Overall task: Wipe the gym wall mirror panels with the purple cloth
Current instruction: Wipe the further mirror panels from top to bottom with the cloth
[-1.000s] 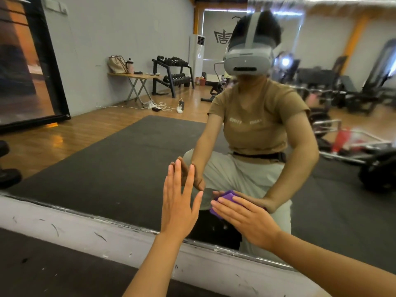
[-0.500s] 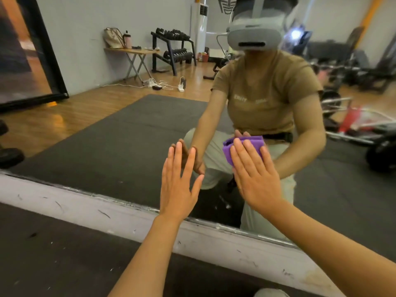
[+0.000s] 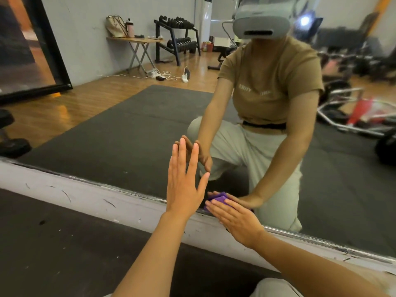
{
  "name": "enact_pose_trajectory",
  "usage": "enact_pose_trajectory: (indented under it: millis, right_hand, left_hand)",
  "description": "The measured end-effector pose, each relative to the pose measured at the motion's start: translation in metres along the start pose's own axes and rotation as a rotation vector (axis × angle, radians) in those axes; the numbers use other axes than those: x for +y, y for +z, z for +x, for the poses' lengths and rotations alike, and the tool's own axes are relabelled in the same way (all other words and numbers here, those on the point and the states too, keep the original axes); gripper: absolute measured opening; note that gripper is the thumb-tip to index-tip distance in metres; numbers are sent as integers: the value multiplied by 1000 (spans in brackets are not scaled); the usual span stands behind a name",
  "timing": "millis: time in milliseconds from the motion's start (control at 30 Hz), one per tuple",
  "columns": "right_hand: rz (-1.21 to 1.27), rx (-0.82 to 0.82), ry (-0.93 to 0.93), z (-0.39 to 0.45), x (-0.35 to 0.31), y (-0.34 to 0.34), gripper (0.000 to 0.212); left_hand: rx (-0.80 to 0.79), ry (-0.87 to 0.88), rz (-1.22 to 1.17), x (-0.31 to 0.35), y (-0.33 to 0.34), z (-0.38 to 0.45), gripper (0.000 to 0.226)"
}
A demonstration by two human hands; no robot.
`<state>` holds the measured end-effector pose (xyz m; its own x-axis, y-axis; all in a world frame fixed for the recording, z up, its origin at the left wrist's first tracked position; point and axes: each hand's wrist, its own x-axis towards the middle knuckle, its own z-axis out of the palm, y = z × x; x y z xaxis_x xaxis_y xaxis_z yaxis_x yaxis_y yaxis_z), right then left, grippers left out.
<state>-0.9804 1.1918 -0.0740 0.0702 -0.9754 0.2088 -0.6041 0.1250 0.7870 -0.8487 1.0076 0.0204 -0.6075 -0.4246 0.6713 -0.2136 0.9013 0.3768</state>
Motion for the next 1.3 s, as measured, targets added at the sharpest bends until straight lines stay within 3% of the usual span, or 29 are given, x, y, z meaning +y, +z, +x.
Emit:
enact_pose_trajectory:
  millis: [100, 267, 433, 567, 767, 900, 1000, 1167, 1300]
  right_hand:
    - [37, 141, 70, 3, 28, -14, 108]
    - [106, 507, 443, 36, 103, -67, 71]
    - [130, 624, 758, 67, 151, -110, 56]
    - [82, 590, 656, 61, 129, -89, 65]
    - [50, 297, 313, 21, 54, -38, 102]
    - [-8, 172, 133, -1, 26, -17, 106]
    - [26, 82, 72, -13, 21, -7, 122]
    - [-61, 105, 7, -14, 39, -18, 106]
    - [22, 327, 279, 10, 88, -55, 87]
  left_hand:
    - [7, 12, -27, 1, 2, 0, 87]
    - [18, 11, -62, 1, 4, 0, 81]
    - [14, -9, -56, 3, 2, 1, 87]
    - [27, -13, -66, 6, 3, 1, 91]
    - [10, -21, -93, 9, 2, 0, 94]
    - [-1, -27, -59, 6, -1, -2, 86]
    - [-10, -78, -25, -1, 1, -10, 95]
    - [-24, -116, -58, 2, 6, -12, 103]
    - [-32, -127, -100, 5, 7, -12, 103]
